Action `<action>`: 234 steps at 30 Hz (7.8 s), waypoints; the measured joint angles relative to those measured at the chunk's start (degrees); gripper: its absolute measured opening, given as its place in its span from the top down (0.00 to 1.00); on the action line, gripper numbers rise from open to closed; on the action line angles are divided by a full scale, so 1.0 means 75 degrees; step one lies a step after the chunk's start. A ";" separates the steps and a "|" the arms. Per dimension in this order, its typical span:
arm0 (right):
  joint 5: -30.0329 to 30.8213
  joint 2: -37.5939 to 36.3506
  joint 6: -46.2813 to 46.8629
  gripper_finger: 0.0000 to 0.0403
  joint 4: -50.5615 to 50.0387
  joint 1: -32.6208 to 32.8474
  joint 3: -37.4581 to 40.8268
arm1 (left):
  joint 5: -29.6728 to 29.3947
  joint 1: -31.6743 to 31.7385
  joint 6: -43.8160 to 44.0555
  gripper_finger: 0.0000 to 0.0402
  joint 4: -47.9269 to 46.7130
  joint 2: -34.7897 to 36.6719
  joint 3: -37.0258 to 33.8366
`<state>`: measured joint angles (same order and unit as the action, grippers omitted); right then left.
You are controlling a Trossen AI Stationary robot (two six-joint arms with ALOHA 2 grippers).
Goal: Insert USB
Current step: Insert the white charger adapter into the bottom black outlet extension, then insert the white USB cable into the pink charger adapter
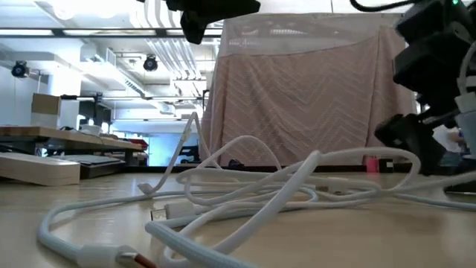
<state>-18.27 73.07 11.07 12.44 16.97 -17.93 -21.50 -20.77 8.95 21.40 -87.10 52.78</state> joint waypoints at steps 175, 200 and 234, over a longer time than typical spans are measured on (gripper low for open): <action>0.5309 -0.2712 -0.3999 1.00 -0.2844 -0.0170 -0.7059 | -0.1684 -0.1123 -0.0591 0.71 -0.0254 0.2265 -0.1656; 0.5625 -0.1435 -0.1620 0.99 -0.6134 -0.0219 -0.6989 | -0.1395 -0.0537 -0.0499 0.64 0.1133 0.1022 -0.1651; 0.4369 -0.0622 -0.1941 0.99 -0.5385 -0.0216 -0.6989 | -0.1217 0.0574 -0.0753 0.52 0.1199 -0.2132 0.1029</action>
<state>14.50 68.40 -3.49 -27.95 15.35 -70.35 -30.62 -16.47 3.30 30.39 -103.09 60.50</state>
